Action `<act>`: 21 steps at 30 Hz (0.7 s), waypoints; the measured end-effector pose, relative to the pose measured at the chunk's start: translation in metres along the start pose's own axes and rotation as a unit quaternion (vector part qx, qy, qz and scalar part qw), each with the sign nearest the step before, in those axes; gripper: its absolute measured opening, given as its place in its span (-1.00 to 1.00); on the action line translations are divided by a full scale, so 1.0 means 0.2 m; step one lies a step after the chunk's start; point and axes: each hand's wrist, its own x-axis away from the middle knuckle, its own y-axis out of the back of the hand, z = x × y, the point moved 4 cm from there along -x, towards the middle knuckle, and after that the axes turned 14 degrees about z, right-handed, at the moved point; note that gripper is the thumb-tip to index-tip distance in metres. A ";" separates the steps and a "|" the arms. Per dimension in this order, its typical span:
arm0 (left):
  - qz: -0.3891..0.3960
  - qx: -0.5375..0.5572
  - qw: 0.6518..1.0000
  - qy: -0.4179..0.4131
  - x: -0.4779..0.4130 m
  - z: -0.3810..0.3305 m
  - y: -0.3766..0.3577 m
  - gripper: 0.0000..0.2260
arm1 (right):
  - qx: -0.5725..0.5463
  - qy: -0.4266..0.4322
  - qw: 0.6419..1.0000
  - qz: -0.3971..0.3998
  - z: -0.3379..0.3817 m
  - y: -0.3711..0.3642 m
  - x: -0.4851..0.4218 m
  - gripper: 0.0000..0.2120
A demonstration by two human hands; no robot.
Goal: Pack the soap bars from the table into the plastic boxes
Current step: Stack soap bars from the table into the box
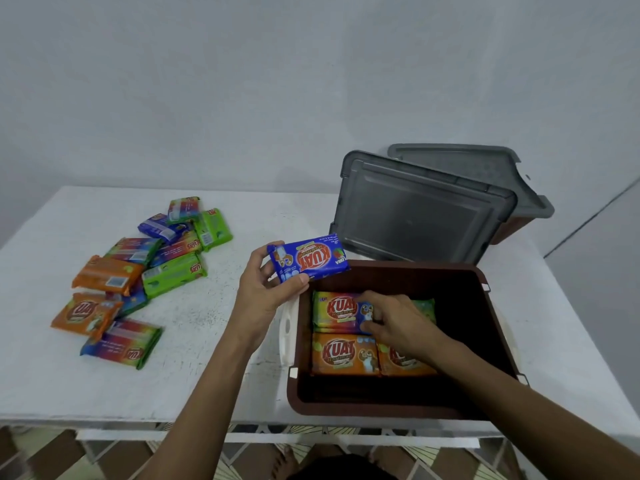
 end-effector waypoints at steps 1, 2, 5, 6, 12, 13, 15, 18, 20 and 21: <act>0.001 -0.001 1.000 -0.001 0.00 0.00 0.00 -0.44 | 0.007 0.001 1.000 0.001 0.00 0.00 0.00 -0.60; 0.002 -0.001 1.000 -0.001 0.00 0.00 0.00 -0.44 | 0.008 -0.001 1.000 0.008 0.00 0.00 0.00 -0.59; 0.010 -0.008 1.000 -0.004 0.01 -0.01 -0.01 -0.47 | 0.040 -0.021 0.999 0.027 0.00 0.04 0.01 -0.58; 0.015 -0.012 1.000 -0.006 0.01 -0.02 -0.01 -0.48 | 0.043 -0.021 0.999 0.013 0.01 0.06 0.01 -0.60; 0.029 -0.035 0.999 -0.006 0.01 -0.03 -0.01 -0.48 | -0.190 0.068 0.971 -0.128 0.11 0.19 0.00 -0.73; 0.031 -0.038 0.999 -0.004 0.01 -0.03 0.00 -0.48 | -0.240 0.074 0.960 -0.122 0.13 0.20 -0.01 -0.69; 0.039 -0.042 0.998 0.000 0.01 -0.03 -0.01 -0.47 | -0.295 0.078 0.946 -0.110 0.17 0.22 -0.03 -0.61; 0.058 -0.055 0.997 -0.001 0.01 -0.05 -0.01 -0.47 | -0.325 0.080 0.937 -0.097 0.20 0.23 -0.03 -0.59; 0.085 -0.065 0.994 -0.001 0.01 -0.08 -0.01 -0.46 | -0.353 0.078 0.930 -0.071 0.20 0.23 -0.03 -0.59; 0.106 -0.069 0.992 0.001 0.01 -0.09 -0.02 -0.46 | -0.366 0.072 0.926 -0.054 0.20 0.23 -0.03 -0.59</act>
